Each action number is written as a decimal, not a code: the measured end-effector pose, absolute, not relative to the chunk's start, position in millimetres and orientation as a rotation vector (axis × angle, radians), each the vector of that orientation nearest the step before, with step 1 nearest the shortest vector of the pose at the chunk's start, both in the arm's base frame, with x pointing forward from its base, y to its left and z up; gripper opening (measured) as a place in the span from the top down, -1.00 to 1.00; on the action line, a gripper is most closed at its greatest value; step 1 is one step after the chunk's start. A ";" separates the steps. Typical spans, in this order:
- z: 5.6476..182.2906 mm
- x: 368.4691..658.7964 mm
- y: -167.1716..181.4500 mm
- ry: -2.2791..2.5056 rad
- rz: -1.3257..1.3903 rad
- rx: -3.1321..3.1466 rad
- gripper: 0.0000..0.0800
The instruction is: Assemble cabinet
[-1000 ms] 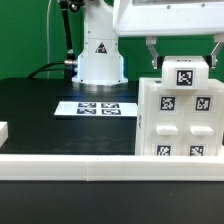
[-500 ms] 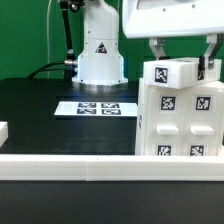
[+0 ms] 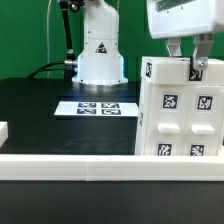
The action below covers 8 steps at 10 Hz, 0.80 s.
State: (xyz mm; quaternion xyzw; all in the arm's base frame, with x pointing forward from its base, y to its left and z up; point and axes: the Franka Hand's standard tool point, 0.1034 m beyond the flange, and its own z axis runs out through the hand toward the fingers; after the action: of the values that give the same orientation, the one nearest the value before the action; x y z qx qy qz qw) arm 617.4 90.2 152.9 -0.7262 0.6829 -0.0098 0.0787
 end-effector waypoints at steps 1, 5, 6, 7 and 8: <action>154.0 619.2 92.2 2.175 -0.015 -2.021 -0.40; 156.6 620.9 92.2 2.360 0.013 -1.778 -0.42; 155.4 620.3 93.1 2.350 0.014 -1.794 -0.42; 155.2 620.2 93.9 2.347 0.015 -1.797 -0.42; 155.1 620.1 94.4 2.340 0.016 -1.805 -0.94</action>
Offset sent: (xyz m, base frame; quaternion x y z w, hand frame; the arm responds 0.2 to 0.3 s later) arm 0.0000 0.0000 0.0000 0.0000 0.0000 0.1790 0.9838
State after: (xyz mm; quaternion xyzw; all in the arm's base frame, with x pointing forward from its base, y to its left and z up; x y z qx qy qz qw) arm 620.1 94.4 155.1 -0.6081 0.7884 0.0053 0.0928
